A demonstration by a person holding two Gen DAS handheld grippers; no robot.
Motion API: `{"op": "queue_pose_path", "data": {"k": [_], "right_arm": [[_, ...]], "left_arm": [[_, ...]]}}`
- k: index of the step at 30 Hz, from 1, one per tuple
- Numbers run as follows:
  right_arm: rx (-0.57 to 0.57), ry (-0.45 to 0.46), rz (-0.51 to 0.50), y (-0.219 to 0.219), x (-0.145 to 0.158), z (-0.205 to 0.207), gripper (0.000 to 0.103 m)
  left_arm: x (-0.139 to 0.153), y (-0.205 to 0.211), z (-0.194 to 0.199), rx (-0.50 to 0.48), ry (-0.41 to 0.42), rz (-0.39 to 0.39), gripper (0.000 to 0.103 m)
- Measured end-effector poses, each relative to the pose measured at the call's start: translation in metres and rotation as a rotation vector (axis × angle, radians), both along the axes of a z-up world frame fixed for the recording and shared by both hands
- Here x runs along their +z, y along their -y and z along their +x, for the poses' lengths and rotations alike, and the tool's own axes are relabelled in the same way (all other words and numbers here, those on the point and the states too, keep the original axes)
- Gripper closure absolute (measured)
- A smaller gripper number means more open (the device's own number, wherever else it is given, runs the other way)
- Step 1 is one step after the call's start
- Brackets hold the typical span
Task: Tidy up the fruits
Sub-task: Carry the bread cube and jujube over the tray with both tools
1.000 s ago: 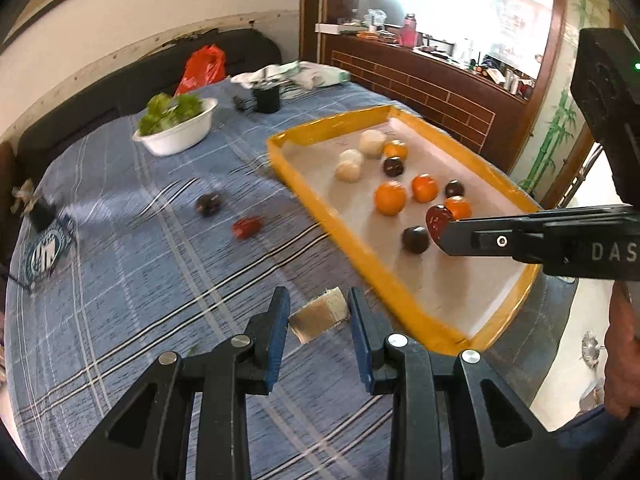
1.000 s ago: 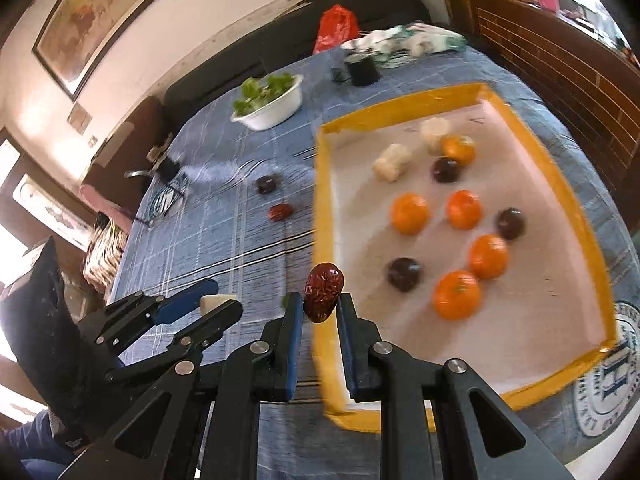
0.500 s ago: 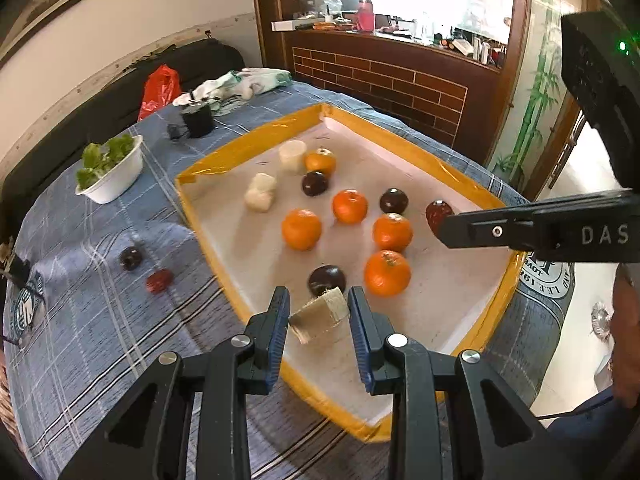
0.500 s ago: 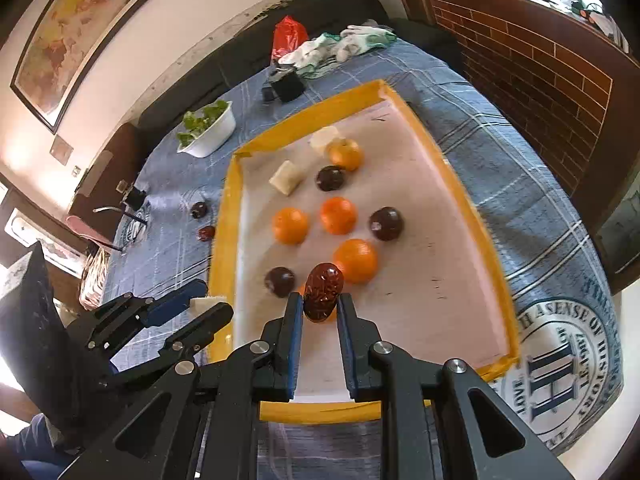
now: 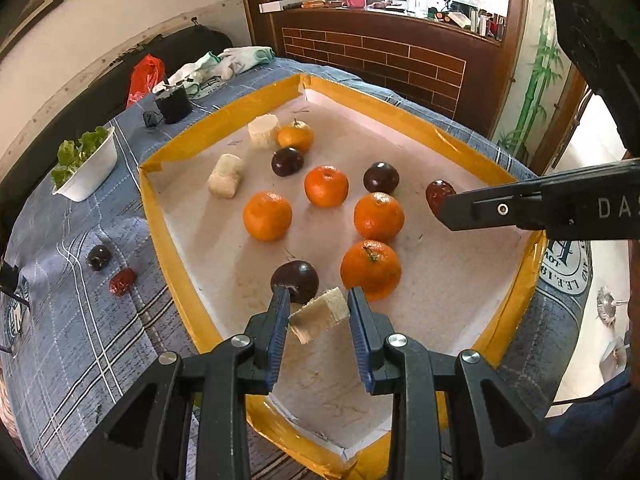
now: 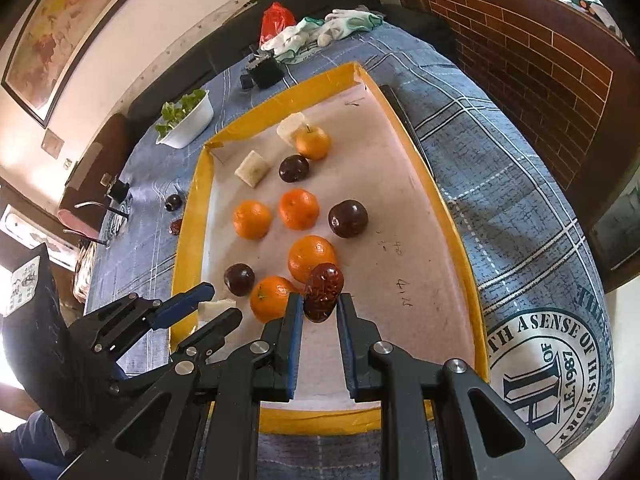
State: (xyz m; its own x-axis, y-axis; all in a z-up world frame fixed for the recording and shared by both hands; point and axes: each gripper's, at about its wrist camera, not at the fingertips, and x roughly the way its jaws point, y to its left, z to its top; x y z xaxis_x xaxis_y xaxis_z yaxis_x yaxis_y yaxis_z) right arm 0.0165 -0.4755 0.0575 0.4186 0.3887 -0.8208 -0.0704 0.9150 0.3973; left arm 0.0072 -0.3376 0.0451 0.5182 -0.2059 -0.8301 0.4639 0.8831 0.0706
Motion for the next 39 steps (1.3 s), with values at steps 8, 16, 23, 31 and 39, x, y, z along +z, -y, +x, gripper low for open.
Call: {"op": "queue_pose_path", "data": {"k": [8,16,23,31,39], "right_arm": [[0.011,-0.021,-0.012,-0.004,-0.007,0.006,0.084],[0.020,-0.042,-0.021,-0.008,-0.015,0.012,0.084],[0.020,-0.064,-0.024,-0.009,-0.022,0.016,0.084],[0.021,-0.077,-0.029,-0.010,-0.026,0.018,0.083],[0.019,-0.083,-0.033,-0.010,-0.028,0.017,0.083]], "left_arm": [[-0.007,0.000,0.004,0.000,-0.012,0.007,0.074],[-0.012,0.000,0.008,-0.001,-0.024,0.013,0.074],[-0.016,0.002,0.009,-0.011,-0.026,0.029,0.074],[-0.016,0.002,0.010,-0.009,-0.026,0.032,0.074],[-0.017,0.002,0.010,-0.010,-0.023,0.035,0.074]]}}
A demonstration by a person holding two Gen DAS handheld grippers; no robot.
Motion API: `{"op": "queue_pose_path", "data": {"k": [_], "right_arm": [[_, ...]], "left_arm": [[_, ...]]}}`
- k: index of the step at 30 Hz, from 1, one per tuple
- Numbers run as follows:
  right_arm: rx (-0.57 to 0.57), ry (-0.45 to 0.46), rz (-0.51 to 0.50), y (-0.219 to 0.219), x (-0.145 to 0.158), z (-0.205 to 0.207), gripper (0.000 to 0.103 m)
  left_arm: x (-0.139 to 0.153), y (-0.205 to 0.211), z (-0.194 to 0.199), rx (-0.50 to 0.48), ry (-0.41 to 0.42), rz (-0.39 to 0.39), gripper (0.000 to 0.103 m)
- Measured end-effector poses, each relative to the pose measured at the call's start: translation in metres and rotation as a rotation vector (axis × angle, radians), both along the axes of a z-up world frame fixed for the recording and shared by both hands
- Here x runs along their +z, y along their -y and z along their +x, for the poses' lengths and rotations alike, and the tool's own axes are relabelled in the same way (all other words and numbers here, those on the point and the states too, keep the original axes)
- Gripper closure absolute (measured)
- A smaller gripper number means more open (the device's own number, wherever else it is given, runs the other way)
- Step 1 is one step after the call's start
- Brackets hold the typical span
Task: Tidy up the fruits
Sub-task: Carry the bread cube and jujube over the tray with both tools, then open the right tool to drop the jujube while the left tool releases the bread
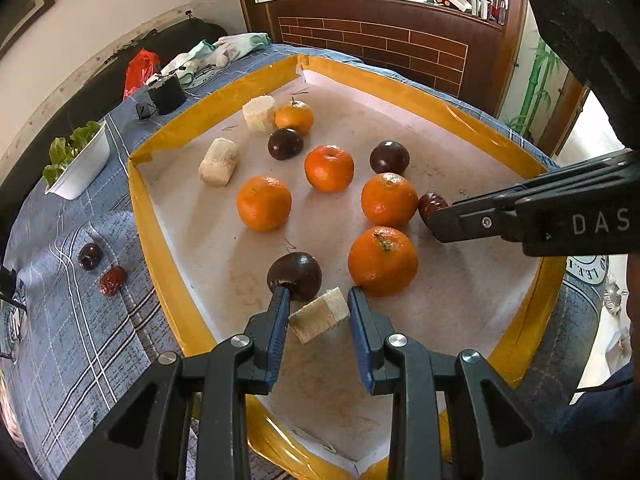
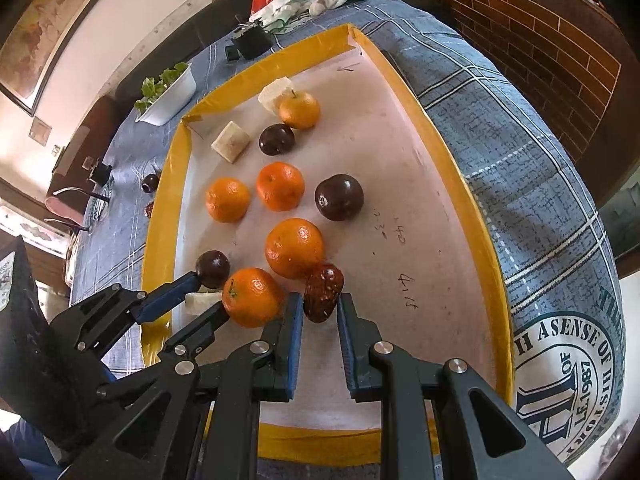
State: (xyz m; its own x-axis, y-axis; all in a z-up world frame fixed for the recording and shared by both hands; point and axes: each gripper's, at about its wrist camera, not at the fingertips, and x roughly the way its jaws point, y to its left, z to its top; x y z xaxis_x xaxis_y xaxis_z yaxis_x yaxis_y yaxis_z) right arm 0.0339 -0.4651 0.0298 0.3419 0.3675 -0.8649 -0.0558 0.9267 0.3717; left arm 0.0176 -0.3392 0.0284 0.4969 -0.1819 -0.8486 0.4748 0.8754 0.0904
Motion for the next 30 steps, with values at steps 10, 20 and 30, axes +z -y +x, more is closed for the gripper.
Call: {"op": "queue_pose_path", "data": {"k": [10,20,30], "right_arm": [[-0.008,0.012,-0.013,0.001,0.003,-0.003,0.083],[-0.033,0.043,-0.021,0.003,0.011,-0.009,0.083],[-0.056,0.062,-0.031,0.002,0.018,-0.017,0.083]], "left_arm": [[0.002,0.000,-0.002,0.002,0.002,-0.010,0.074],[0.008,-0.003,-0.004,-0.001,0.003,-0.050,0.066],[0.025,-0.017,-0.011,0.015,0.046,-0.111,0.063]]}}
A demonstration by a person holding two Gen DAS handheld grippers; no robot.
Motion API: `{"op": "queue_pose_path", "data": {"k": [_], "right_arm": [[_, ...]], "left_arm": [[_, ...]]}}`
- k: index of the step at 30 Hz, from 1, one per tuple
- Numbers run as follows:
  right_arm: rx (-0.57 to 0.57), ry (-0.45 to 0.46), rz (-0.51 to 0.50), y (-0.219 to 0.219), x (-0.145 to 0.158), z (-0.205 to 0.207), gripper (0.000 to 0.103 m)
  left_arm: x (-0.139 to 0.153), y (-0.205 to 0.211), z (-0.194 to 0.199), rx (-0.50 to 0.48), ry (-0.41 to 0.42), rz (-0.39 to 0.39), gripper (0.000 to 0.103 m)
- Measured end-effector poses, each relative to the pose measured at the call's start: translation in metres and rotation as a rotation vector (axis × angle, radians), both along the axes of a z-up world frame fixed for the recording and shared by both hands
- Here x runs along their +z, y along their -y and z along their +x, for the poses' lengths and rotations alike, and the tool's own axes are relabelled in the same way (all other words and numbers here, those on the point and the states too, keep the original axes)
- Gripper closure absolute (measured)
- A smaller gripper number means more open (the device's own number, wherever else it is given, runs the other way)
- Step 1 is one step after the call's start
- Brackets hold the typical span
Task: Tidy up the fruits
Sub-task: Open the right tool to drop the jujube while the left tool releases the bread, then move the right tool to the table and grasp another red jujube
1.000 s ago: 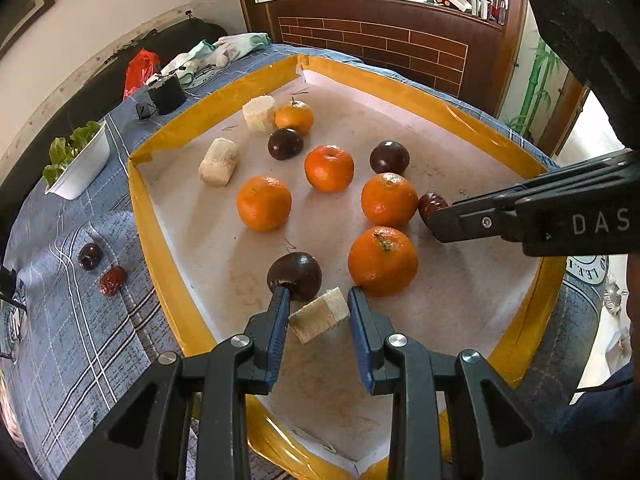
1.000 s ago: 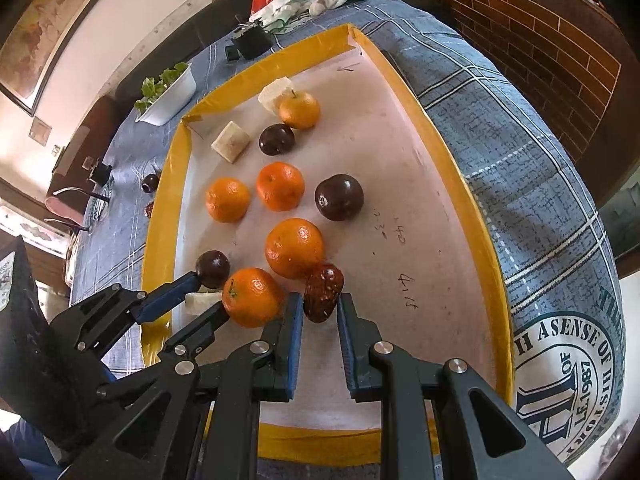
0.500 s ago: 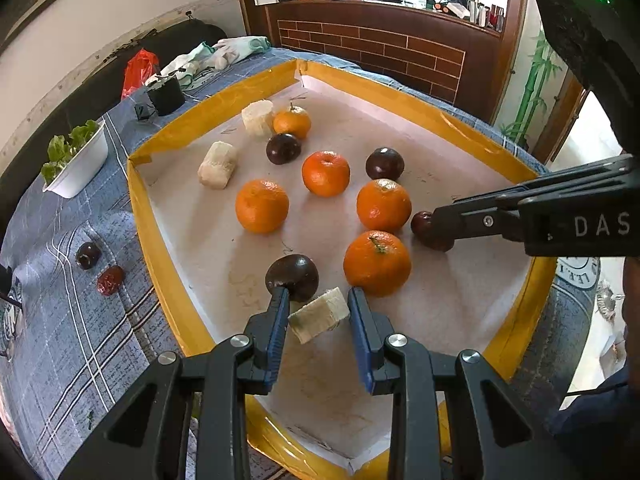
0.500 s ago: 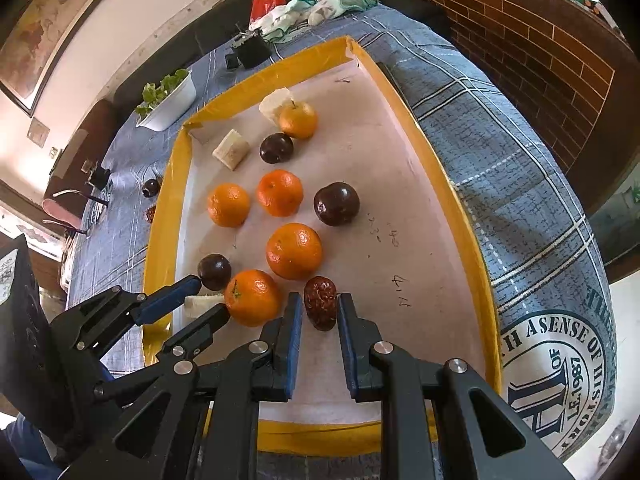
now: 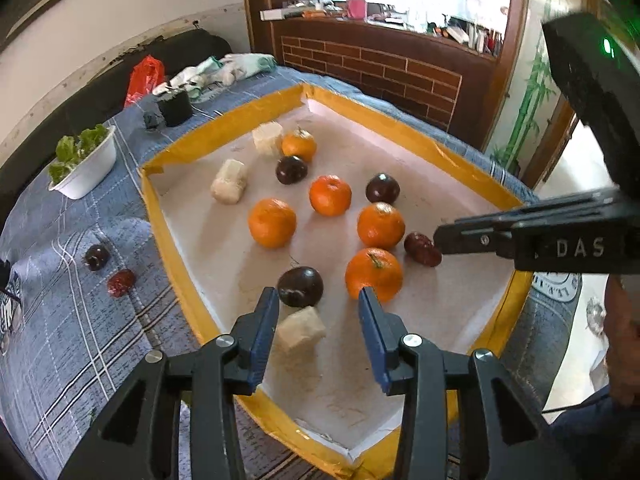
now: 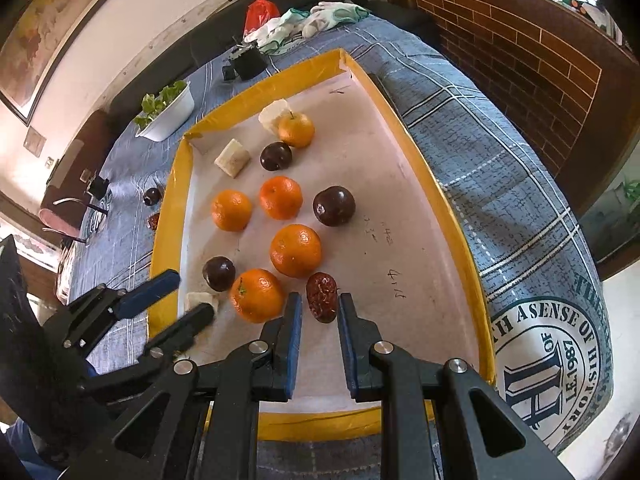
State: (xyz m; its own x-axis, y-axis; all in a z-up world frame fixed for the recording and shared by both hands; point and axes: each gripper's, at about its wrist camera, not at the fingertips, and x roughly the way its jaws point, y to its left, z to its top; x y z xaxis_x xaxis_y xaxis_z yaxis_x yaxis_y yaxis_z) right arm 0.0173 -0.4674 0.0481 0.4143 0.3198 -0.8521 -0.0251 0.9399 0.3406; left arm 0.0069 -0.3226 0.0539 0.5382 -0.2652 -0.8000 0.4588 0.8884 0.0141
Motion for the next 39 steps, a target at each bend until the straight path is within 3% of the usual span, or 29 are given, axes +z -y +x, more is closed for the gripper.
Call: {"op": "queue_pose_path", "data": {"k": [14,23,33,39], "right_arm": [[0.050,0.032,-0.018,-0.041,0.011,-0.008,0.083],[0.113,0.062,-0.023,-0.079,0.024,-0.006,0.075],[0.258,0.040,0.048,-0.153,0.037,0.020,0.074],[0.284,0.010,0.085,-0.194,0.035,0.055,0.064]], "left_arm": [[0.014,-0.062,-0.008,0.138,0.030,-0.041,0.063],[0.007,-0.113,-0.021,0.245,0.015,-0.052,0.063],[-0.005,-0.171,-0.040,0.360,-0.011,-0.062,0.063],[-0.009,-0.203,-0.052,0.398,-0.022,-0.052,0.063]]}}
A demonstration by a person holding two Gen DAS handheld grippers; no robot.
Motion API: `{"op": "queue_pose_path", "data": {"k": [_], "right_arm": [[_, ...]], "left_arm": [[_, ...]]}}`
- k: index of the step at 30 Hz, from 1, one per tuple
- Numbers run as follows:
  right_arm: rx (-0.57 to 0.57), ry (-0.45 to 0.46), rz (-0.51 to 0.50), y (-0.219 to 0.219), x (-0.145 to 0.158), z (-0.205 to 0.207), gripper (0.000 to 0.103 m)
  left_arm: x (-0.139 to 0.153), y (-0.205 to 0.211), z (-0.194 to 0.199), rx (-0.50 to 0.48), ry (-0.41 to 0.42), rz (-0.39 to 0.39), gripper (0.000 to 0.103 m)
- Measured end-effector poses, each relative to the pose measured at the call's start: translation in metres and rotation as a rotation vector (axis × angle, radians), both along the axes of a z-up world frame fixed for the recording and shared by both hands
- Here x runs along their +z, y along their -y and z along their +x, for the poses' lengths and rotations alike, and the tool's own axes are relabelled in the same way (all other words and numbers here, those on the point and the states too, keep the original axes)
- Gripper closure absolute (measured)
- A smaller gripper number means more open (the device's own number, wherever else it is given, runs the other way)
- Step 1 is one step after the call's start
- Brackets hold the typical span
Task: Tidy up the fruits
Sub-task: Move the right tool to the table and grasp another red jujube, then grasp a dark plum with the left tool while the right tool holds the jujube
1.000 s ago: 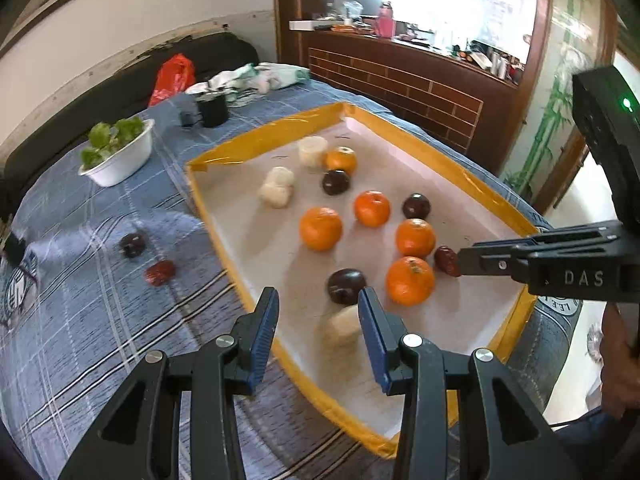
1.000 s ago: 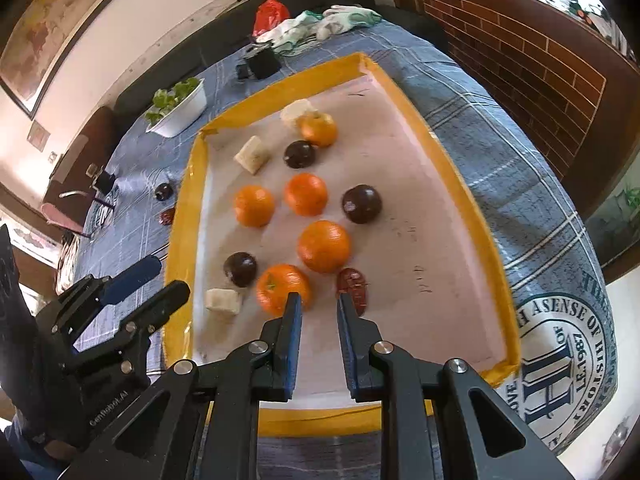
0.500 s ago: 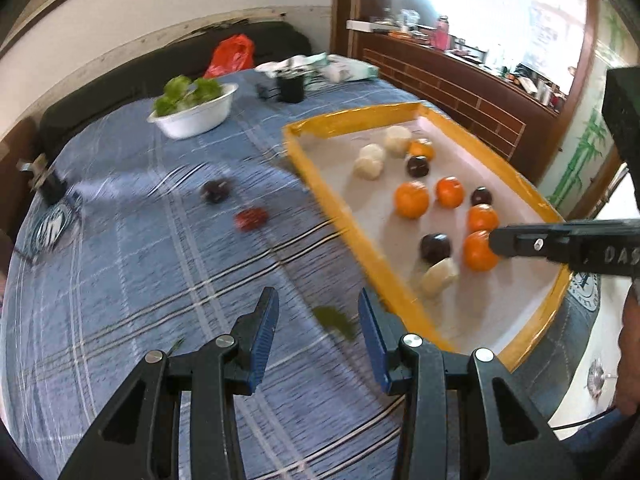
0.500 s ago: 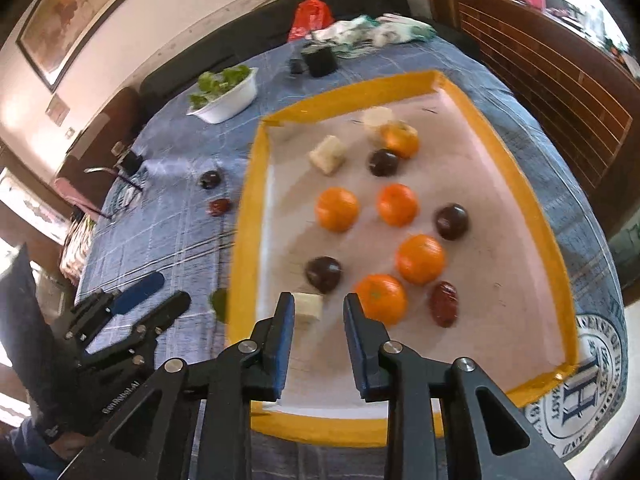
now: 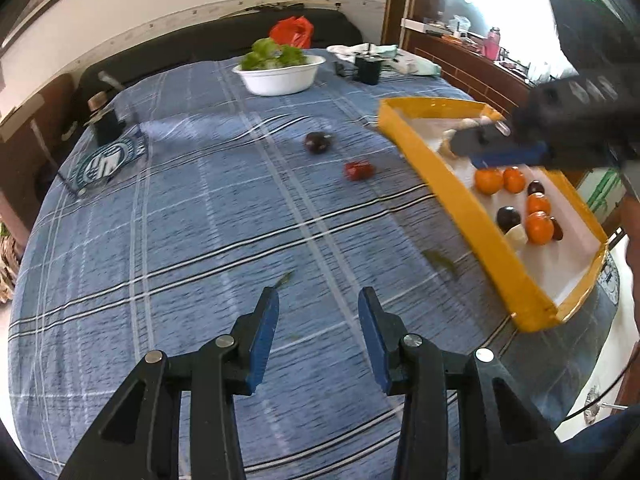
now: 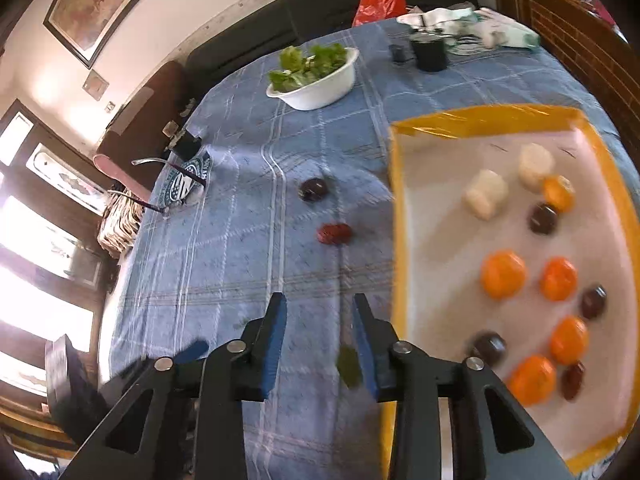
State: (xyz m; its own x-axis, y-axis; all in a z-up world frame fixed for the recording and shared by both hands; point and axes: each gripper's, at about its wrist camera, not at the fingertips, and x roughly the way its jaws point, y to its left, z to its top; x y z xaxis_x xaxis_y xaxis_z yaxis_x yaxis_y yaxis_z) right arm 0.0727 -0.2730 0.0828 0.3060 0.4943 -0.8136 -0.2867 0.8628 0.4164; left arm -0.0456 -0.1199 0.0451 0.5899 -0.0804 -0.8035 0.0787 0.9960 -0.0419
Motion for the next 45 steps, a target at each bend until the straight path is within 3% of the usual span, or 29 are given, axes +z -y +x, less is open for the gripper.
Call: {"op": "queue_pose_path", "data": {"k": [6,18,25,41,45], "right_arm": [[0.039,0.002,-0.090,-0.048,-0.023,0.031,0.063],[0.016,-0.027,-0.218,-0.074,-0.062,0.067,0.063],[0.012,-0.033,-0.199,-0.070,-0.067,0.071,0.081],[0.069,-0.067,-0.133,-0.055,-0.060,0.055,0.081],[0.064,-0.061,-0.116,-0.052,-0.057,0.054,0.076]], "left_arm": [[-0.002,-0.028,-0.013,0.016,-0.003,0.024,0.063],[-0.008,-0.071,-0.018,0.066,-0.025,0.010,0.063],[-0.012,-0.072,-0.008,0.065,-0.041,-0.007,0.063],[0.003,-0.059,0.035,0.044,-0.033,-0.050,0.063],[0.008,-0.061,0.040,0.053,-0.019,-0.047,0.063]]}}
